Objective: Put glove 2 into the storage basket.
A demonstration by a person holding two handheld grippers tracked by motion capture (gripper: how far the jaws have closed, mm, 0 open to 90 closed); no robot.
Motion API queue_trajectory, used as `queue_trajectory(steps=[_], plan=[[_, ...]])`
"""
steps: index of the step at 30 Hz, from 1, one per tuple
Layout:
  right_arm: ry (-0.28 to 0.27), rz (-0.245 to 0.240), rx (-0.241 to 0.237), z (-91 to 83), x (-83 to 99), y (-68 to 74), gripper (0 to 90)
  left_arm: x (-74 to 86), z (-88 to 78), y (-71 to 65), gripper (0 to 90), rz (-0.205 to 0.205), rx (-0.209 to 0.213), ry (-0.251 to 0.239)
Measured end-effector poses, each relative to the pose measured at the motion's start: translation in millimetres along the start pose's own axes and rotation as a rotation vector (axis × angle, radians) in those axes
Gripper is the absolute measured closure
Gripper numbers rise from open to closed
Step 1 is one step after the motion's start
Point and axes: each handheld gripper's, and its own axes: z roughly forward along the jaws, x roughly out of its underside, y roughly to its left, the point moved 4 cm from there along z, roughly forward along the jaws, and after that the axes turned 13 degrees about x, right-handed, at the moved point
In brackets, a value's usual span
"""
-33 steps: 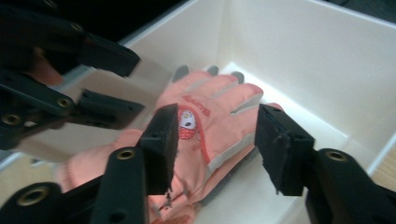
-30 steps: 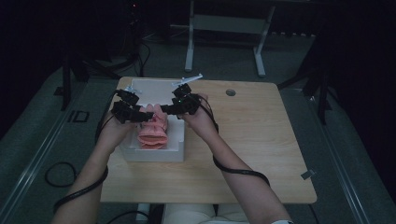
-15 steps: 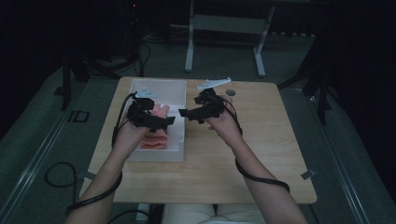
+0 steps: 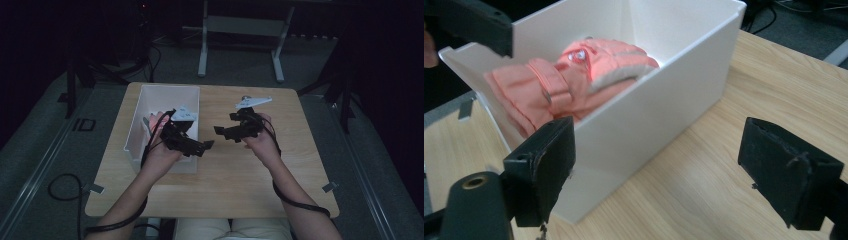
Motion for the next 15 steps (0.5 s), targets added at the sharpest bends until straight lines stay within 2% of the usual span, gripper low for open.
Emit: queue_trajectory(steps=[1,2,3,4,5,6,8,10,11,13,15], plan=[[0.001,0.0,0.003,-1.7,3.5,-1.7,15.1,-0.4,6.3,-8.4,2.2,0.016,0.025,0.004],[0.001,-0.004,0.005,-2.8,6.2,-3.1,15.1,-0.4,6.3,-8.4,2.2,0.016,0.025,0.004],[0.003,-0.009,0.009,-4.7,10.6,-5.4,15.1,-0.5,13.1,-17.0,2.2,0.043,0.031,0.007],[0.004,-0.011,0.009,-6.0,13.2,-6.7,15.1,-0.5,13.1,-17.0,2.2,0.043,0.031,0.007],[0.003,-0.011,0.008,-8.3,17.5,-8.6,15.0,-0.4,19.5,-25.5,2.2,0.053,0.064,0.008],[0.003,-0.011,0.008,-8.3,17.5,-8.6,15.0,-0.4,19.5,-25.5,2.2,0.053,0.064,0.008],[-0.005,-0.007,0.01,-14.4,28.4,-12.9,15.0,0.8,28.2,-34.9,2.2,0.088,0.081,0.027],[-0.007,-0.003,0.01,-15.9,32.0,-14.4,15.0,1.2,30.4,-37.2,2.2,0.092,0.093,0.027],[-0.008,0.001,0.019,-17.3,39.2,-17.7,15.1,2.9,35.9,-43.2,2.3,0.105,0.121,0.036],[-0.006,0.004,0.023,-17.5,42.0,-19.0,15.1,4.7,40.5,-47.4,2.3,0.115,0.135,0.042],[0.008,0.012,0.027,-17.5,53.8,-23.2,15.1,8.6,48.3,-53.2,2.9,0.129,0.149,0.055]])
